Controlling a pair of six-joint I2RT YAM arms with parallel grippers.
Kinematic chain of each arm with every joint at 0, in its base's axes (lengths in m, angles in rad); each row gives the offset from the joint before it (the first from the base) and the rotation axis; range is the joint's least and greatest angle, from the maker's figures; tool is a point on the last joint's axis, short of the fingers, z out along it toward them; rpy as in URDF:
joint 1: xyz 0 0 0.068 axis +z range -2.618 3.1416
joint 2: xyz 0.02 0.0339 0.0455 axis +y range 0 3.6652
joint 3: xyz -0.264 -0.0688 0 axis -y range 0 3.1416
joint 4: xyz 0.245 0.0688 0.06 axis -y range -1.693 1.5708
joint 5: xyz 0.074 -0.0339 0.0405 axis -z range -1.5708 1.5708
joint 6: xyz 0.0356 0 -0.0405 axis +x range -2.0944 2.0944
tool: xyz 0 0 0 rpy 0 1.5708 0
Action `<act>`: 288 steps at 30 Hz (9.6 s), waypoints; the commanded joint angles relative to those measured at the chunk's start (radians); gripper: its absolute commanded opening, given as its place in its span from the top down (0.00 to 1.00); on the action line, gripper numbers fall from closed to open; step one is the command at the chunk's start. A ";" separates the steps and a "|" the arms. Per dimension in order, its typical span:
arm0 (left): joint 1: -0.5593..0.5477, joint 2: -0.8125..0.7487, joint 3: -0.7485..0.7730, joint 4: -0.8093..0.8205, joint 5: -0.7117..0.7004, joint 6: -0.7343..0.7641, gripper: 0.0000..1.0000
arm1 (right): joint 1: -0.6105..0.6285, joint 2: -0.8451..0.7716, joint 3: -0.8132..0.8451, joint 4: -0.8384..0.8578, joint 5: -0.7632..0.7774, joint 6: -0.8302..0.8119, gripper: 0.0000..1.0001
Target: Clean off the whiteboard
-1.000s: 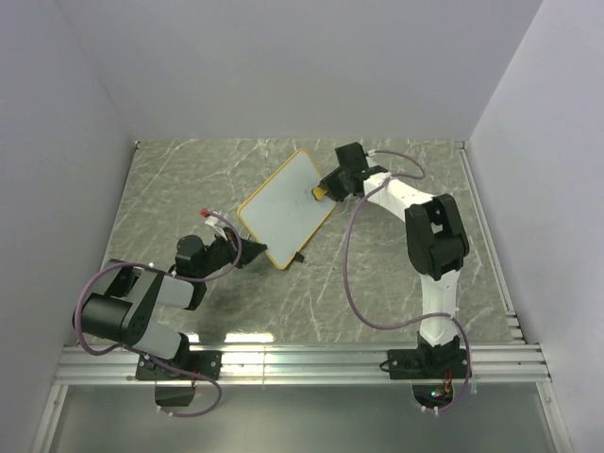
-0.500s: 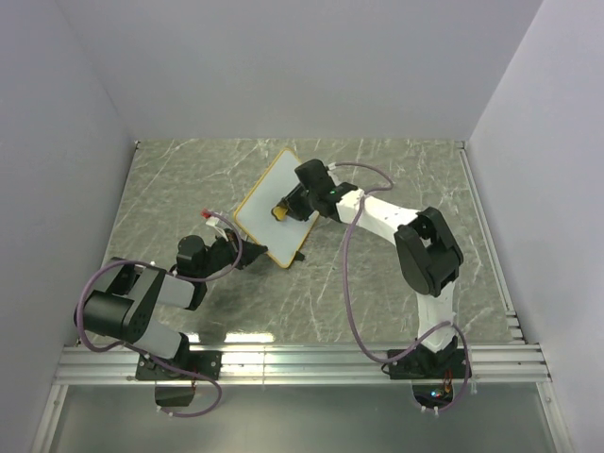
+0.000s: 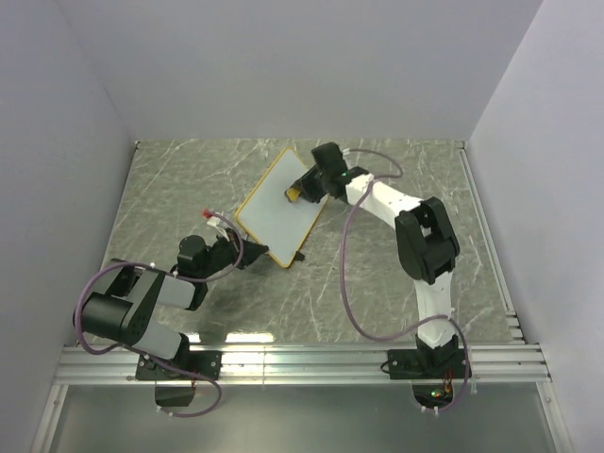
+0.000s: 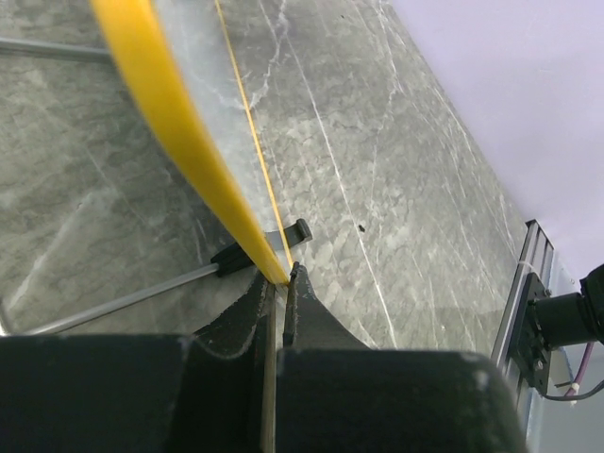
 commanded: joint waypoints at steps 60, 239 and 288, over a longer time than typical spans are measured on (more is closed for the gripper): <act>-0.081 -0.046 0.006 -0.074 0.055 0.102 1.00 | -0.025 0.156 0.263 0.003 0.061 0.015 1.00; -0.786 -0.364 0.170 -0.784 -0.982 -0.132 1.00 | -0.093 -0.490 -0.405 -0.081 -0.074 -0.290 0.02; -0.058 0.060 0.863 -1.190 -0.092 0.132 0.29 | -0.034 -0.252 -0.379 -0.070 -0.075 -0.330 0.06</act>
